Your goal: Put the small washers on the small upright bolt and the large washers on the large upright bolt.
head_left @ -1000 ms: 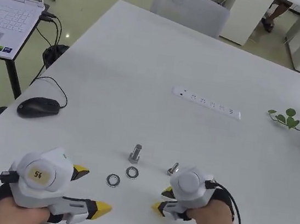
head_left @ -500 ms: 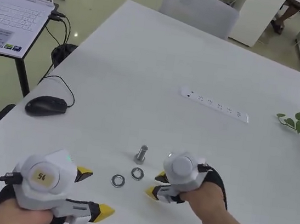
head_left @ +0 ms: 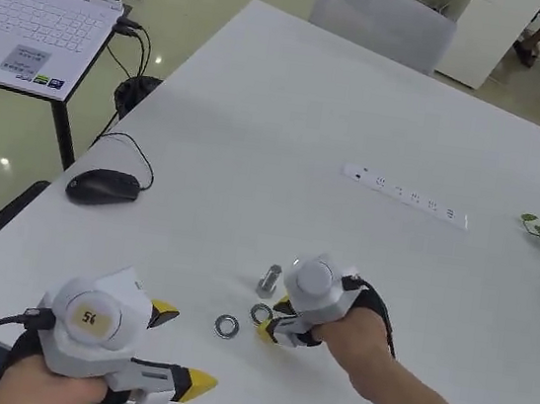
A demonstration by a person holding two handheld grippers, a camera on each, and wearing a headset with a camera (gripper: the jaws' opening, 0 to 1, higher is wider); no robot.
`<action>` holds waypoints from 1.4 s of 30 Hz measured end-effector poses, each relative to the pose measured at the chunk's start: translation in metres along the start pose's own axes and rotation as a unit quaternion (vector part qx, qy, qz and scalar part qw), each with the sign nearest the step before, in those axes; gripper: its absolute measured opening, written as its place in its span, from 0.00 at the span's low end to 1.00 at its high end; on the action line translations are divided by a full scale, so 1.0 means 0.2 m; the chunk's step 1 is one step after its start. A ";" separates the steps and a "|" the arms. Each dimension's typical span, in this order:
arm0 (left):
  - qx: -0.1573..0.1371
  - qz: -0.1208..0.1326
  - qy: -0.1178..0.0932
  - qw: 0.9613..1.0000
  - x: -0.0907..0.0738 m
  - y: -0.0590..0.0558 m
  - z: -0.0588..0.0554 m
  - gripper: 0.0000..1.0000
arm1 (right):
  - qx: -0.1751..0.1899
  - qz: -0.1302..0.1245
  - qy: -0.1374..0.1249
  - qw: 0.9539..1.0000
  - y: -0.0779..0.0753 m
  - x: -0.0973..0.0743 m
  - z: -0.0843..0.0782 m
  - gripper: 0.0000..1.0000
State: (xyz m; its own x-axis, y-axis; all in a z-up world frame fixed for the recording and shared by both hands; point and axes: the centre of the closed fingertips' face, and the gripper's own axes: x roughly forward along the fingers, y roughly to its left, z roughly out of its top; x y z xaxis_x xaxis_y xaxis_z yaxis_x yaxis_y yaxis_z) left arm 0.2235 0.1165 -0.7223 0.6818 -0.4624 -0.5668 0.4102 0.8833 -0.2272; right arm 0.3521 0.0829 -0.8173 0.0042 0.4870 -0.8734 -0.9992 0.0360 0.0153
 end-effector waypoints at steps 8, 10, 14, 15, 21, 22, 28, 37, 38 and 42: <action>-0.006 0.005 0.000 1.000 -0.01 0.02 -0.01 0.60 | 0.009 -0.010 0.005 1.000 -0.02 0.04 0.01 0.27; -0.007 0.005 -0.001 1.000 -0.01 0.02 -0.01 0.60 | 0.004 -0.013 0.003 1.000 -0.01 0.04 0.01 0.25; -0.007 0.005 0.000 1.000 0.00 0.02 -0.02 0.60 | 0.023 -0.024 0.013 0.999 -0.02 0.03 -0.02 0.25; -0.007 0.005 0.000 1.000 0.00 0.02 -0.02 0.60 | 0.035 -0.030 0.016 0.999 -0.02 0.02 -0.04 0.25; -0.008 0.005 -0.001 1.000 0.01 0.03 -0.02 0.60 | 0.081 -0.032 0.019 0.996 0.04 -0.04 -0.12 0.25; -0.008 0.005 -0.001 1.000 0.01 0.03 -0.02 0.60 | 0.085 -0.028 0.017 0.996 0.05 -0.04 -0.13 0.25; -0.005 0.002 -0.001 1.000 0.01 0.02 -0.01 0.60 | 0.098 -0.020 0.014 0.995 0.13 -0.07 -0.20 0.26; -0.004 0.001 0.000 1.000 0.01 0.02 -0.02 0.60 | 0.027 0.011 0.021 0.999 0.18 -0.09 -0.23 0.27; -0.005 0.001 0.000 1.000 0.01 0.01 -0.02 0.60 | 0.006 0.012 0.022 1.000 0.17 -0.08 -0.22 0.29; -0.004 0.002 0.000 1.000 0.00 0.01 -0.02 0.60 | -0.059 0.028 0.031 0.997 0.16 -0.07 -0.20 0.32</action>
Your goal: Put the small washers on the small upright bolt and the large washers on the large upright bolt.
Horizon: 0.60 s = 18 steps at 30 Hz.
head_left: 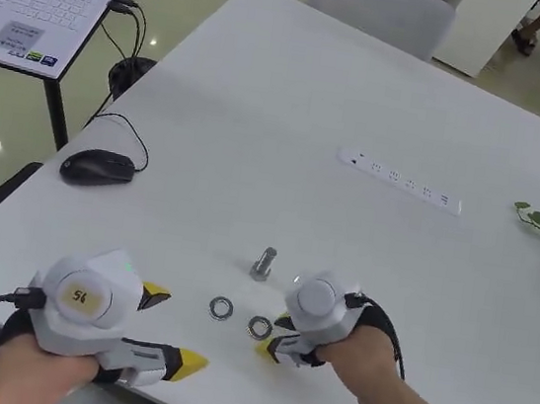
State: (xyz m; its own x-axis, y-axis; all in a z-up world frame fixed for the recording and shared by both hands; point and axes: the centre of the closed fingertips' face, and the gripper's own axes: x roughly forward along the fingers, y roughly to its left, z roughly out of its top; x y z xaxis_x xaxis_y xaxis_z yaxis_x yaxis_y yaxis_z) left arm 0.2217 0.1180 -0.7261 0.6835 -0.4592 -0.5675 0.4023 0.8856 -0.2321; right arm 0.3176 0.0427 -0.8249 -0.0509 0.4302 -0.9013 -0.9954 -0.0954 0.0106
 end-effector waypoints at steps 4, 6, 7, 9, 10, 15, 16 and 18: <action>-0.002 0.002 0.000 1.000 -0.01 0.00 -0.01 0.60 | -0.033 0.016 0.005 0.999 -0.01 0.01 0.02 0.31; -0.004 0.004 0.000 1.000 -0.01 0.01 -0.01 0.60 | -0.051 0.027 0.011 0.998 -0.02 0.01 0.01 0.31; -0.003 0.004 0.000 1.000 -0.01 0.01 -0.01 0.60 | -0.063 0.029 0.015 0.997 -0.02 0.01 0.01 0.31; -0.004 0.005 0.000 1.000 -0.02 0.01 -0.01 0.60 | -0.093 0.034 0.023 0.995 -0.03 0.01 0.01 0.31; -0.005 0.006 0.000 1.000 -0.02 0.01 -0.01 0.60 | -0.103 0.040 0.023 0.994 -0.02 0.01 0.02 0.31; -0.005 0.007 0.001 1.000 -0.02 0.02 -0.01 0.60 | -0.148 0.060 0.032 0.987 -0.01 0.01 0.03 0.31; -0.005 0.007 0.000 1.000 -0.02 0.02 -0.01 0.60 | -0.158 0.064 0.032 0.985 -0.01 0.02 0.03 0.30; -0.005 0.007 0.000 1.000 -0.02 0.02 0.00 0.60 | -0.166 0.069 0.034 0.983 -0.01 0.02 0.03 0.30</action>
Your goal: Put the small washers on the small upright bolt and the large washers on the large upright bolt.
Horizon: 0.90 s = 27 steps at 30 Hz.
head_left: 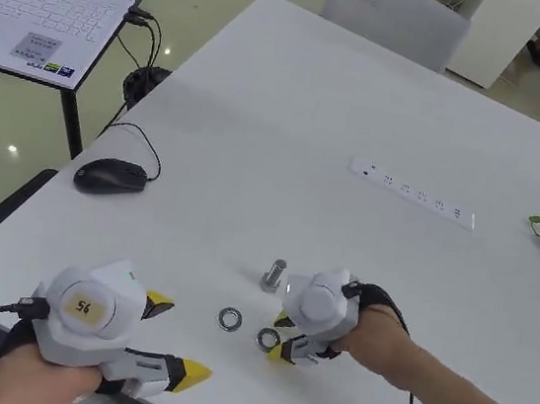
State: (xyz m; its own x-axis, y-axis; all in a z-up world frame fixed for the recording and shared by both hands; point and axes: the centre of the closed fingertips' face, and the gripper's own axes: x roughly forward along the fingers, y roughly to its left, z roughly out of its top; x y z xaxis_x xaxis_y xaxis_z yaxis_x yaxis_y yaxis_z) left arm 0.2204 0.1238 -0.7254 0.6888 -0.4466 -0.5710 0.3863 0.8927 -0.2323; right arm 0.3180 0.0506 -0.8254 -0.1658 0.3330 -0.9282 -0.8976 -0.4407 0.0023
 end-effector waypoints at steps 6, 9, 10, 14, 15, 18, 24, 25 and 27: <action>0.003 -0.004 0.000 1.000 0.02 -0.01 0.01 0.60 | -0.014 0.010 -0.004 1.000 -0.02 0.00 0.02 0.27; 0.006 -0.006 0.001 1.000 0.02 -0.02 0.02 0.60 | -0.015 0.010 -0.006 1.000 -0.02 0.01 0.02 0.25; 0.006 -0.006 0.000 1.000 0.03 -0.02 0.02 0.60 | -0.021 0.009 -0.007 1.000 -0.02 0.01 0.02 0.25; 0.006 -0.006 -0.001 1.000 0.03 -0.02 0.03 0.60 | -0.024 0.008 -0.008 1.000 -0.02 0.01 0.02 0.24; 0.006 -0.006 -0.001 1.000 0.03 -0.02 0.03 0.60 | -0.020 0.006 -0.007 1.000 -0.02 0.01 0.02 0.24; 0.005 -0.005 -0.001 1.000 0.02 -0.02 0.02 0.60 | -0.006 -0.003 -0.003 1.000 -0.02 0.01 0.02 0.24; 0.000 0.000 -0.001 1.000 0.00 -0.01 0.00 0.60 | 0.025 -0.012 -0.006 1.000 -0.02 0.01 0.01 0.23; -0.001 0.001 -0.001 1.000 0.00 0.00 0.00 0.60 | 0.026 -0.012 -0.005 1.000 -0.02 0.01 0.00 0.23; -0.003 0.003 -0.001 1.000 -0.01 0.00 -0.01 0.60 | 0.028 -0.012 -0.004 1.000 -0.01 0.00 0.00 0.23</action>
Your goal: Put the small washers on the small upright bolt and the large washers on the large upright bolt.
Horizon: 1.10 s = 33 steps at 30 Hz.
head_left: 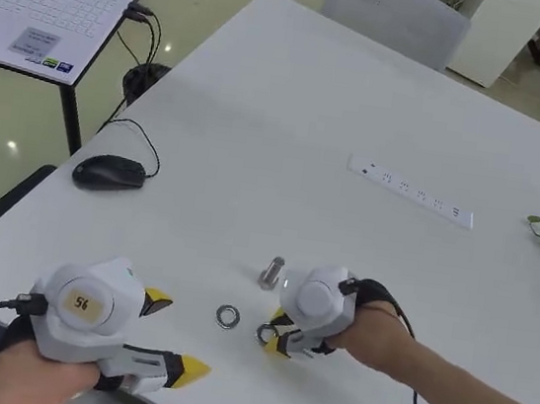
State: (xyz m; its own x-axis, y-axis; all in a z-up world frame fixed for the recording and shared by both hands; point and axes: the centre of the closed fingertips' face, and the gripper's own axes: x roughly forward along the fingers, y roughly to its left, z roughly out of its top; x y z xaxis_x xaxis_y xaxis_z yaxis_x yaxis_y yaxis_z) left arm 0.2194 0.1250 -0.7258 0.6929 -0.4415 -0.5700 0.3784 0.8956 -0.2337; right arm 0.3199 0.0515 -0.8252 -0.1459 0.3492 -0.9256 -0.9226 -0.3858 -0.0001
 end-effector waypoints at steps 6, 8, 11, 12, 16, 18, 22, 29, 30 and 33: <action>-0.001 0.002 -0.001 1.000 -0.01 0.00 0.00 0.60 | 0.030 -0.009 -0.014 0.999 -0.01 -0.03 0.01 0.23; -0.001 0.001 -0.002 1.000 0.00 0.00 0.00 0.60 | 0.037 -0.009 -0.015 0.999 -0.02 -0.03 0.01 0.23; 0.001 0.000 -0.002 1.000 0.00 -0.01 0.01 0.60 | 0.040 -0.013 -0.017 0.999 -0.02 -0.05 0.01 0.23; 0.001 0.000 -0.002 1.000 0.00 0.00 0.01 0.60 | 0.044 -0.015 -0.020 0.999 -0.02 -0.06 0.01 0.23; 0.000 0.001 -0.003 1.000 -0.01 0.00 0.01 0.60 | 0.062 -0.028 -0.039 0.997 -0.05 -0.11 0.05 0.23; -0.001 0.001 -0.004 1.000 -0.01 0.00 0.01 0.60 | 0.065 -0.035 -0.045 0.996 -0.06 -0.14 0.06 0.23; 0.000 0.001 -0.003 1.000 -0.01 0.00 0.01 0.60 | 0.063 -0.047 -0.050 0.996 -0.09 -0.19 0.08 0.23; 0.002 0.000 -0.005 1.000 0.00 0.00 0.02 0.60 | 0.060 -0.066 -0.061 0.994 -0.17 -0.29 0.13 0.23; 0.002 0.000 -0.004 1.000 0.00 0.00 0.02 0.60 | 0.059 -0.070 -0.062 0.994 -0.19 -0.30 0.14 0.23; 0.002 -0.001 -0.003 1.000 0.00 0.00 0.01 0.60 | 0.058 -0.077 -0.066 0.993 -0.23 -0.34 0.16 0.23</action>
State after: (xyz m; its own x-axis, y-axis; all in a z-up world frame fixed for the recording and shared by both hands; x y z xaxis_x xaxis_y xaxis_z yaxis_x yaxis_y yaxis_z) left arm 0.2206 0.1239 -0.7236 0.6965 -0.4432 -0.5643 0.3816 0.8948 -0.2318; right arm 0.3602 0.0732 -0.7505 -0.0389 0.5090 -0.8599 -0.9715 -0.2207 -0.0867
